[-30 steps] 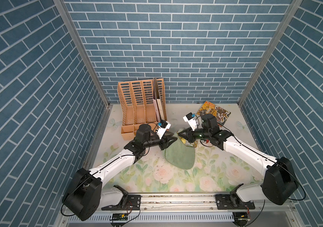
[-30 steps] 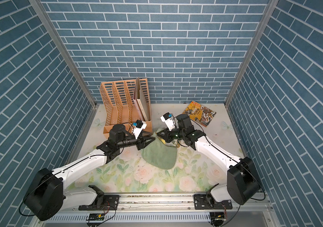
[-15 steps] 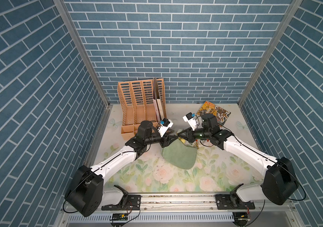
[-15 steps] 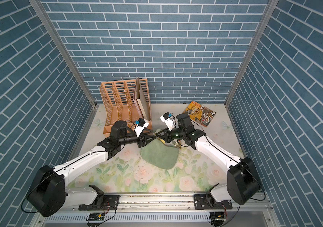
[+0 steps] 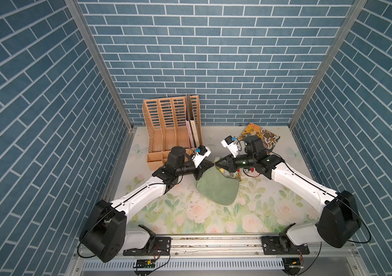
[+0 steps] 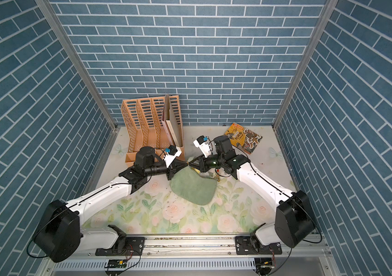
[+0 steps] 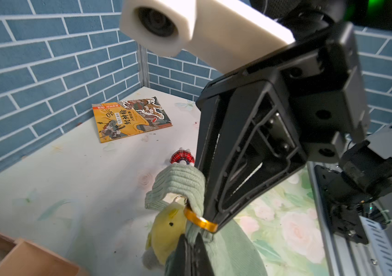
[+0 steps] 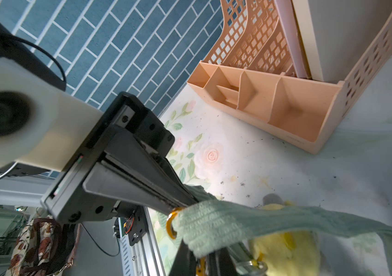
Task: Remove the decoration from the bag
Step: Pick up the bag from the center of the board.
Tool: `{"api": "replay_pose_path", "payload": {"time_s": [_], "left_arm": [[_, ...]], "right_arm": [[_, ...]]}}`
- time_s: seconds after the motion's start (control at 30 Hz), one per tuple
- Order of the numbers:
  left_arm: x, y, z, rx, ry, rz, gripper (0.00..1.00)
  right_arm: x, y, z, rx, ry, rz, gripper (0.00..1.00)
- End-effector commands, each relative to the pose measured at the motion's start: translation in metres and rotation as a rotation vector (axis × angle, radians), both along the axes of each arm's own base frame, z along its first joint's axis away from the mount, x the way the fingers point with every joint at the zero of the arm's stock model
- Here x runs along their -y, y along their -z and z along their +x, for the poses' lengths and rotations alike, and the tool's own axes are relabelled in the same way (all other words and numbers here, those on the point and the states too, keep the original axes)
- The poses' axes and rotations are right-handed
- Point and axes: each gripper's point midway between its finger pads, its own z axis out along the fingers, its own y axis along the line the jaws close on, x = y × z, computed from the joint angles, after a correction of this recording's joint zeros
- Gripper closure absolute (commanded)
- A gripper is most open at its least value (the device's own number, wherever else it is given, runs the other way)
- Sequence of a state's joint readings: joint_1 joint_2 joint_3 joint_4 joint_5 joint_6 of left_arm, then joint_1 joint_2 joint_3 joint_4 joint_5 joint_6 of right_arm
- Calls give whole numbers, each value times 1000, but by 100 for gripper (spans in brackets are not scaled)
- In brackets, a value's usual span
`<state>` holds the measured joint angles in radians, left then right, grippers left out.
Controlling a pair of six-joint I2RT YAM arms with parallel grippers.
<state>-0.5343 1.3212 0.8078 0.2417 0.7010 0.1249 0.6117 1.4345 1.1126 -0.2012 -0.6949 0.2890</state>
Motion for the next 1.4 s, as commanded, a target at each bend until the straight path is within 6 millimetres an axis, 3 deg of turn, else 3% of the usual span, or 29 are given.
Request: {"api": "replay_pose_path", "payload": {"time_s": [0.0,0.33,0.47,0.77,0.97,1.37], "left_arm": [[0,-16,1,26,-1,-25,100],[2,-27,-10,8,36,-59,100],[-1,-27,-9,19,19,-45,100],[-8,-34,-3,34,-40,-25,100],[-6,-36,-3,30,-30,-32,100],[-7,-37,-2,36,-35,-23,100]], "right_arm": [[1,1,13,55,42,-42,89],[1,-6,47,76,220,11,88],[1,-4,50,96,217,-13,86],[-4,2,26,102,77,-6,74],[-12,-4,14,82,6,74,72],[-14,12,6,44,-53,84,69]]}}
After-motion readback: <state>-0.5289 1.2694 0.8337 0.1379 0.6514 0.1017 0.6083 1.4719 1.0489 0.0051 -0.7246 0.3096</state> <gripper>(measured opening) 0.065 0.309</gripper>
